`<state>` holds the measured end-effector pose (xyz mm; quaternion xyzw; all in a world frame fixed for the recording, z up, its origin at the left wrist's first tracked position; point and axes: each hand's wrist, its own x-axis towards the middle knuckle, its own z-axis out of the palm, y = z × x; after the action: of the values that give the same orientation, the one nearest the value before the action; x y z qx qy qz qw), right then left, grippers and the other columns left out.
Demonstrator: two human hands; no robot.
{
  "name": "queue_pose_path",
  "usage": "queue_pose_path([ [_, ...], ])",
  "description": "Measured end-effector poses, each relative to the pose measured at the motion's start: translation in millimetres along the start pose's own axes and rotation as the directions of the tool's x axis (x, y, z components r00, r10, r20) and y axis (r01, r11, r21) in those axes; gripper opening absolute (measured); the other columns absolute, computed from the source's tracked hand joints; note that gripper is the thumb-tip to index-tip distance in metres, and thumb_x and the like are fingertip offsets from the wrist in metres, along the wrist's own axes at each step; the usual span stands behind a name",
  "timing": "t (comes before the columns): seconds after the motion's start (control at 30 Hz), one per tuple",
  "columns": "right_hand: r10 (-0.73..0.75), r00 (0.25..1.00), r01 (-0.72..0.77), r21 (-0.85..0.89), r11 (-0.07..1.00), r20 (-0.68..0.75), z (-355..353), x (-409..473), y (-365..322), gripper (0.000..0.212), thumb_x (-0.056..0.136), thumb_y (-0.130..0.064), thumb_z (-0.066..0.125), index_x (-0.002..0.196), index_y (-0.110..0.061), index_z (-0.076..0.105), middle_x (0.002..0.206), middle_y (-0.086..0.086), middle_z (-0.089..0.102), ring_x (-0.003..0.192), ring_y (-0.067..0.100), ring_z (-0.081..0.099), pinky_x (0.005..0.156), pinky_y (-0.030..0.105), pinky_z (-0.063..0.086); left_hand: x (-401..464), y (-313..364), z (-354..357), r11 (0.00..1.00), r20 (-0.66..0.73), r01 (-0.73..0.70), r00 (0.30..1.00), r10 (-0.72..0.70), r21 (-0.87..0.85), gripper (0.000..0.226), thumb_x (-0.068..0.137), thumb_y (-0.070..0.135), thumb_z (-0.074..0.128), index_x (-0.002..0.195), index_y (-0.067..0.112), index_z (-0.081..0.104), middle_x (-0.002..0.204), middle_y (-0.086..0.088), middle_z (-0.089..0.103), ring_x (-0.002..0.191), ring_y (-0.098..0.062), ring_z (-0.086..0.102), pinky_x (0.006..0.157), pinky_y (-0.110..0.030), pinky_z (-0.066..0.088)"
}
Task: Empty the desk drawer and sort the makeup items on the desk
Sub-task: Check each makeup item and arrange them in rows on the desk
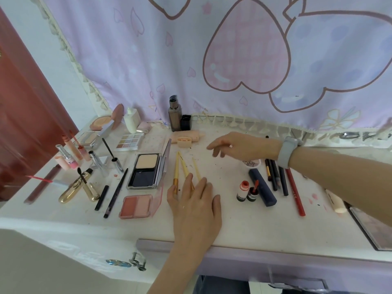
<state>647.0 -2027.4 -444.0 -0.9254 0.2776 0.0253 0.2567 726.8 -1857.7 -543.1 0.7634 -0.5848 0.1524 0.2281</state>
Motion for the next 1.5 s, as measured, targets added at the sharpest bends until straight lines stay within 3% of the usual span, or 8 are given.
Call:
queue_pose_path([
  [0.13, 0.177, 0.941, -0.214, -0.105, 0.971, -0.287, -7.5, -14.2, 33.2, 0.034, 0.096, -0.016, 0.037, 0.127, -0.014, 0.053, 0.125, 0.002, 0.057, 0.109, 0.014, 0.052, 0.098, 0.023, 0.036, 0.2, 0.8, -1.0, 0.996, -0.001, 0.089, 0.996, -0.089, 0.030, 0.041, 0.081, 0.035, 0.038, 0.092, 0.010, 0.069, 0.101, -0.005, 0.069, 0.111, -0.027, 0.059, 0.099, -0.048, 0.021],
  [0.33, 0.340, 0.863, -0.417, -0.147, 0.897, -0.374, 12.7, -25.8, 52.2, 0.044, 0.092, -0.040, 0.043, 0.121, -0.008, 0.053, 0.118, 0.012, 0.052, 0.108, 0.028, 0.050, 0.091, 0.036, 0.042, -0.8, 1.3, 0.7, 0.995, -0.015, 0.097, 0.995, -0.097, 0.016, 0.037, 0.080, 0.032, 0.038, 0.089, 0.012, 0.068, 0.102, -0.007, 0.068, 0.111, -0.030, 0.057, 0.100, -0.048, 0.021],
  [0.53, 0.445, 0.828, -0.490, -0.054, 0.870, -0.341, 10.3, -2.6, 66.7, 0.042, 0.093, -0.030, 0.041, 0.056, -0.011, 0.035, 0.054, 0.004, 0.038, 0.048, 0.017, 0.036, 0.047, 0.025, 0.030, -0.8, 0.5, 1.8, 0.999, -0.032, 0.046, 0.998, -0.047, -0.015, 0.033, 0.080, 0.029, 0.040, 0.086, 0.015, 0.068, 0.098, -0.003, 0.068, 0.108, -0.028, 0.059, 0.099, -0.046, 0.022],
  [0.67, 0.286, 0.821, -0.368, -0.073, 0.927, -0.495, 7.1, -8.7, 66.4, 0.040, 0.094, -0.031, 0.040, 0.060, -0.011, 0.037, 0.056, 0.002, 0.038, 0.048, 0.015, 0.036, 0.050, 0.026, 0.032, -1.1, -0.6, 3.2, 0.999, -0.040, 0.026, 0.999, -0.028, -0.048, 0.031, 0.081, 0.028, 0.041, 0.088, 0.014, 0.067, 0.100, -0.004, 0.067, 0.108, -0.027, 0.058, 0.099, -0.045, 0.023],
  [0.77, 0.236, 0.784, -0.136, 0.212, 0.968, -0.574, -0.3, -31.1, 48.5, 0.032, 0.096, -0.039, 0.041, 0.080, -0.012, 0.049, 0.070, 0.005, 0.050, 0.055, 0.016, 0.053, 0.056, 0.027, 0.044, -0.7, -0.1, 3.0, 0.996, -0.045, 0.018, 0.999, -0.022, -0.086, 0.031, 0.082, 0.027, 0.040, 0.093, 0.015, 0.065, 0.103, -0.004, 0.066, 0.110, -0.028, 0.057, 0.100, -0.046, 0.024],
  [1.03, 0.397, 0.704, 0.226, 0.715, 0.661, -0.589, 30.0, -134.4, 29.0, 0.031, 0.095, -0.012, 0.048, 0.119, -0.031, 0.052, 0.077, 0.006, 0.046, 0.054, 0.006, 0.038, 0.056, 0.020, 0.034, -0.3, 4.0, -4.0, 0.969, -0.167, -0.060, 0.986, 0.019, -0.241, 0.034, 0.085, 0.027, 0.044, 0.107, 0.010, 0.063, 0.110, -0.009, 0.063, 0.109, -0.027, 0.055, 0.094, -0.049, 0.040],
  [1.3, 0.238, 0.947, -0.016, 0.709, 0.705, -0.214, 81.4, -186.9, 1.1, 0.019, 0.091, -0.013, 0.050, 0.109, -0.018, 0.050, 0.080, 0.005, 0.071, 0.056, 0.006, 0.049, 0.058, 0.017, 0.043, -12.7, 13.3, -17.7, 0.768, -0.089, -0.335, 0.934, 0.345, -0.546, 0.067, 0.081, 0.065, 0.046, 0.131, 0.021, 0.036, 0.127, 0.003, 0.041, 0.112, -0.009, 0.045, 0.088, -0.019, 0.041],
  [1.5, 0.428, 0.834, -0.014, 0.762, 0.647, -0.348, 114.2, -160.2, -24.4, 0.022, 0.098, -0.022, 0.033, 0.084, -0.019, 0.049, 0.048, -0.009, 0.048, 0.041, 0.001, 0.042, 0.043, 0.011, 0.034, -22.1, 21.4, -23.1, 0.783, 0.030, -0.413, 0.877, 0.480, -0.465, 0.041, 0.087, 0.064, 0.034, 0.103, 0.027, 0.045, 0.078, 0.009, 0.064, 0.064, 0.000, 0.048, 0.058, -0.007, 0.037],
])
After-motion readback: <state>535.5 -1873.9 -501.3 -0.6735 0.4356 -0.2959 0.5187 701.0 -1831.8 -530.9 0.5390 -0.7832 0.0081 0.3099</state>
